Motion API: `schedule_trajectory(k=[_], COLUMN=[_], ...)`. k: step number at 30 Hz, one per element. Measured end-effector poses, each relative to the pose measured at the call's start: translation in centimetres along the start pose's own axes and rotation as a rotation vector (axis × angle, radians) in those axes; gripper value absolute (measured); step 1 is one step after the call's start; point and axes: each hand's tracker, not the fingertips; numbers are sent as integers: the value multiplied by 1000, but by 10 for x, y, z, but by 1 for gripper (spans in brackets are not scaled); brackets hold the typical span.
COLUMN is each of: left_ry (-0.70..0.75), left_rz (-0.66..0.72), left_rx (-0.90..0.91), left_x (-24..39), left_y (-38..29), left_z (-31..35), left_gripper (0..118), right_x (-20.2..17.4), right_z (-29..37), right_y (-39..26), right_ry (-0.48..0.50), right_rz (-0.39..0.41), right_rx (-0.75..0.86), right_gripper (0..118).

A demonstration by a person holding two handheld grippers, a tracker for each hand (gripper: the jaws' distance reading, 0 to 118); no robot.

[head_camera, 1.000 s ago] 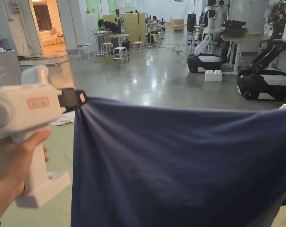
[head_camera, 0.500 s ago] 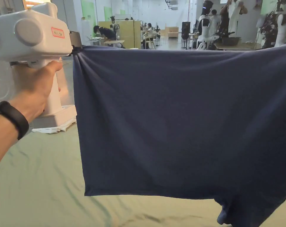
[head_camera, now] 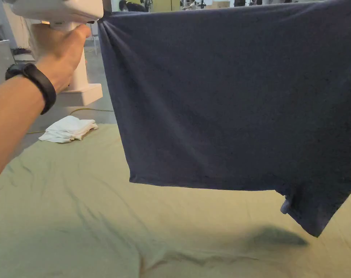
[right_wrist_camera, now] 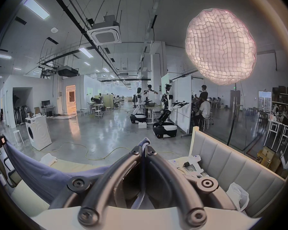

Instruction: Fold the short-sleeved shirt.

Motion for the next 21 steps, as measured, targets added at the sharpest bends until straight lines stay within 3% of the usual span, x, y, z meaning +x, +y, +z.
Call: schedule_trajectory(k=[3,5,12,16,21], left_ry=[2,10,1,-56,-111], left_rz=[2,5,43,155,25], left_rx=[-11,-31,-211,-271,-298], left_x=[3,6,6,-3,-3], left_y=[-11,-27,-145,-200,-276], left_z=[-6,-15,-38,-12,62], left_gripper=[8,8,8,8,8], right_x=[-6,-9,-8,11,53], right_z=[-7,-8,-21,-4,68], right_y=[-6,-18,-131,-190,-263], right_ry=[-3,9,34,75,136], right_rz=[26,-17,26,-1,-83], right_rx=[-5,-19,-196,-261,-279], right_gripper=[2,2,2,2,2])
